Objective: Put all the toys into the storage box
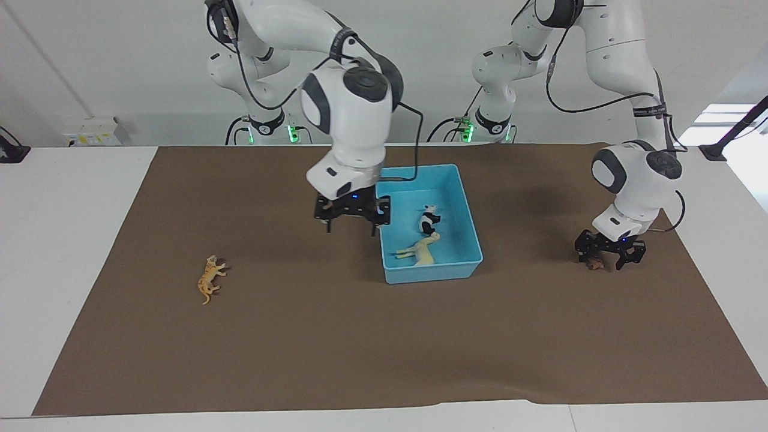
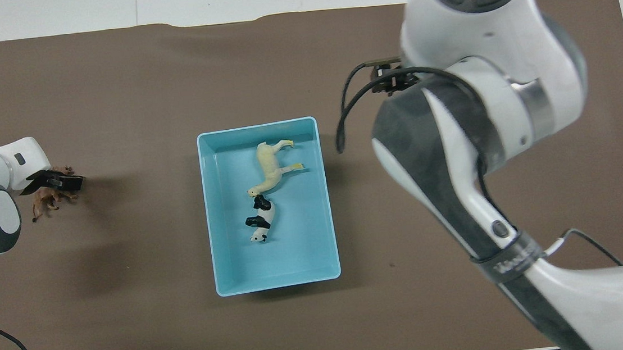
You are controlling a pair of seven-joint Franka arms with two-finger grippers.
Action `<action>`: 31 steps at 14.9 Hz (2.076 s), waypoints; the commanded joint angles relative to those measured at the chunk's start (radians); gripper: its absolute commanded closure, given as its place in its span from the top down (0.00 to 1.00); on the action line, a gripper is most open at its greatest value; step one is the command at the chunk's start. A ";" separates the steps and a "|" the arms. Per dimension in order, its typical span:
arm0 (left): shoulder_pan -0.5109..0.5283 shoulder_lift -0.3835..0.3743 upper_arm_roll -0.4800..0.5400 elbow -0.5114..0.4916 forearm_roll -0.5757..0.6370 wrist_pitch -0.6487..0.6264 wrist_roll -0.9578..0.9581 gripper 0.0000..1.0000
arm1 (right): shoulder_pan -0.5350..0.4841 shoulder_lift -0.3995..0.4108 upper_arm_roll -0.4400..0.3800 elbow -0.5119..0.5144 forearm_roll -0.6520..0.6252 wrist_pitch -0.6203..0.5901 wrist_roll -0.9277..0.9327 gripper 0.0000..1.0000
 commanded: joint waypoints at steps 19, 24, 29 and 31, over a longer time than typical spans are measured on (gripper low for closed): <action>-0.570 -0.195 -0.010 0.301 0.007 -0.681 -1.001 0.00 | -0.383 -0.056 0.018 -0.760 0.115 0.908 -0.214 1.00; -0.640 -0.299 -0.010 0.044 0.006 -0.497 -1.175 0.00 | -0.386 -0.016 0.019 -0.762 0.119 0.933 -0.211 1.00; -0.697 -0.337 -0.010 -0.030 0.006 -0.496 -1.339 0.00 | -0.388 -0.019 0.019 -0.762 0.129 0.923 -0.214 0.00; -0.697 -0.338 -0.011 -0.030 0.006 -0.493 -1.347 0.05 | -0.388 -0.019 0.019 -0.760 0.128 0.921 -0.218 0.00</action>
